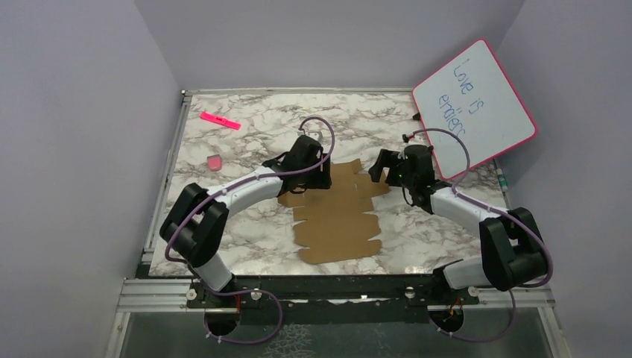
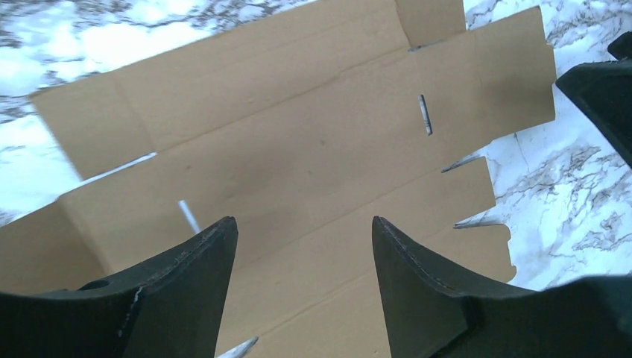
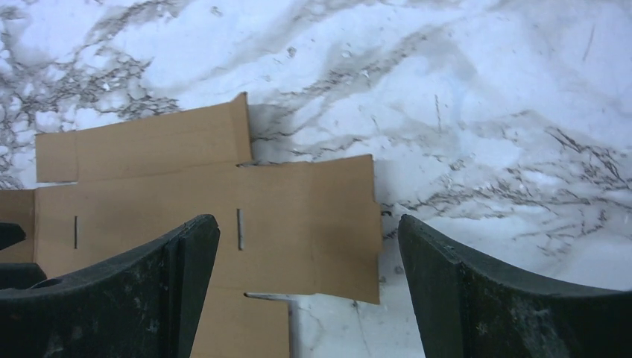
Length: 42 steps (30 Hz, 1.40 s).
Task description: Fold the paper box
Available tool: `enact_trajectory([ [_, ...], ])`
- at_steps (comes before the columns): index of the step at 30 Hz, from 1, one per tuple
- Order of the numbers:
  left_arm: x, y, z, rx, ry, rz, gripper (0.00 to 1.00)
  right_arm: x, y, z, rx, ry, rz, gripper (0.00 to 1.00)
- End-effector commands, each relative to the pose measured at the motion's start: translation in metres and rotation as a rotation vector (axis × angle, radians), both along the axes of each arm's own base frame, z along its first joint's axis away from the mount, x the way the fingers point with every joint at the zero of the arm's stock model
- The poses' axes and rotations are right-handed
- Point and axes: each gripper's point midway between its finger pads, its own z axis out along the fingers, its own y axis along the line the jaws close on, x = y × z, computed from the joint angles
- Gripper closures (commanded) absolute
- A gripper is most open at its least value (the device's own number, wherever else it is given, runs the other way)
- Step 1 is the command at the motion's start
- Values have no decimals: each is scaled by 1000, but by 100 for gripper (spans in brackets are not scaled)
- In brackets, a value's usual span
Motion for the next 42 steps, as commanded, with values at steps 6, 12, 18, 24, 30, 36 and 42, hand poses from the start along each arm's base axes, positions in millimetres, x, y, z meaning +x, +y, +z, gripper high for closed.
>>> enact_trajectory([
  [6, 15, -42, -18, -130, 48, -116, 31, -18, -20, -38, 80, 164, -4, 13],
  [12, 15, -42, -35, -118, 89, -125, 31, -19, -22, -52, 59, 207, -6, 23],
  [18, 13, -40, -47, -107, 113, -126, 31, -18, -15, -63, 68, 246, 33, 37],
  [24, 13, -39, -55, -96, 128, -121, 31, -15, -11, -54, 40, 238, 92, 66],
  [30, 12, -39, -64, -94, 146, -116, 31, -15, -14, -38, -46, 213, 86, 88],
  [36, 11, -39, -68, -100, 152, -109, 31, -19, -21, -21, -264, 189, 28, 89],
  [42, 11, -41, -72, -110, 162, -108, 31, -21, -15, -2, -490, 149, -14, 89],
])
